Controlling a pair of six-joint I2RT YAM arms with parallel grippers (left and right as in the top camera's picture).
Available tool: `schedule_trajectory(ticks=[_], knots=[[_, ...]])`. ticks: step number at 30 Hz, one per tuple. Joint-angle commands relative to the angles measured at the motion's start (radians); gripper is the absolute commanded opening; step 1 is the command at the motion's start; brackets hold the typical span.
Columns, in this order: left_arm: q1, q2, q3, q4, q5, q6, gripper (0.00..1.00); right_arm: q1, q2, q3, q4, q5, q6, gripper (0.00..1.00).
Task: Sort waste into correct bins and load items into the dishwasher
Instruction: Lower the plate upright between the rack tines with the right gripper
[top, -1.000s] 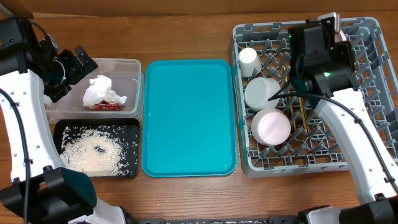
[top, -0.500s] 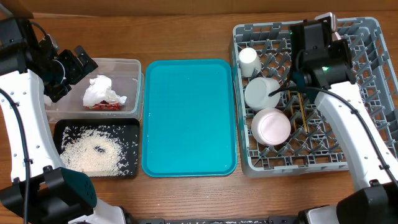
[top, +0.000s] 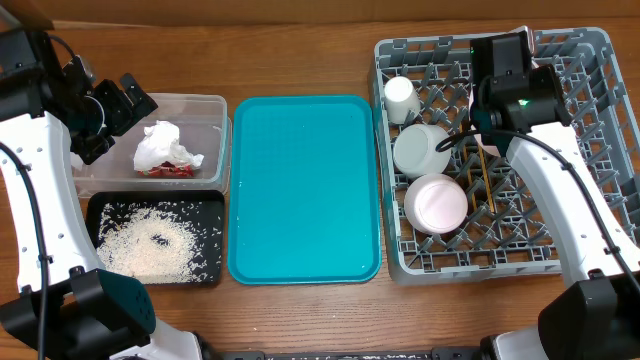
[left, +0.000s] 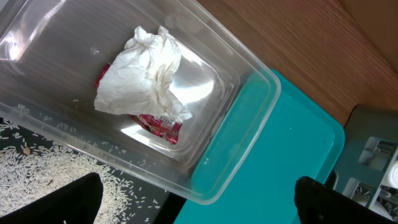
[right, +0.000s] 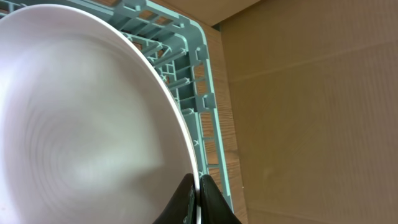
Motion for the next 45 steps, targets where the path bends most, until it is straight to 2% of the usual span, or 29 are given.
schedule_trajectory(ticks=[1, 11, 15, 24, 31, 38, 45], knots=[[-0.003, -0.013, 0.017, 0.002, -0.005, -0.010, 1.00, 0.000, 0.002, 0.028, 0.002, -0.035, -0.003, 0.04], [-0.003, -0.013, 0.018, 0.002, -0.005, -0.010, 1.00, 0.000, 0.002, 0.028, -0.010, -0.422, 0.005, 0.04], [-0.003, -0.013, 0.018, 0.002, -0.006, -0.010, 1.00, 0.000, 0.002, 0.028, -0.013, -0.506, 0.042, 0.04], [-0.003, -0.013, 0.018, 0.002, -0.006, -0.010, 1.00, 0.000, 0.002, 0.028, -0.065, -0.435, 0.203, 0.04], [-0.003, -0.013, 0.018, 0.002, -0.005, -0.010, 1.00, 0.000, 0.002, 0.028, -0.077, -0.325, 0.218, 0.04], [-0.003, -0.013, 0.018, 0.002, -0.005, -0.010, 1.00, 0.000, 0.002, 0.028, -0.080, -0.294, 0.227, 0.04], [-0.003, -0.013, 0.018, 0.002, -0.005, -0.010, 1.00, 0.000, 0.002, 0.028, -0.066, -0.121, 0.239, 0.04]])
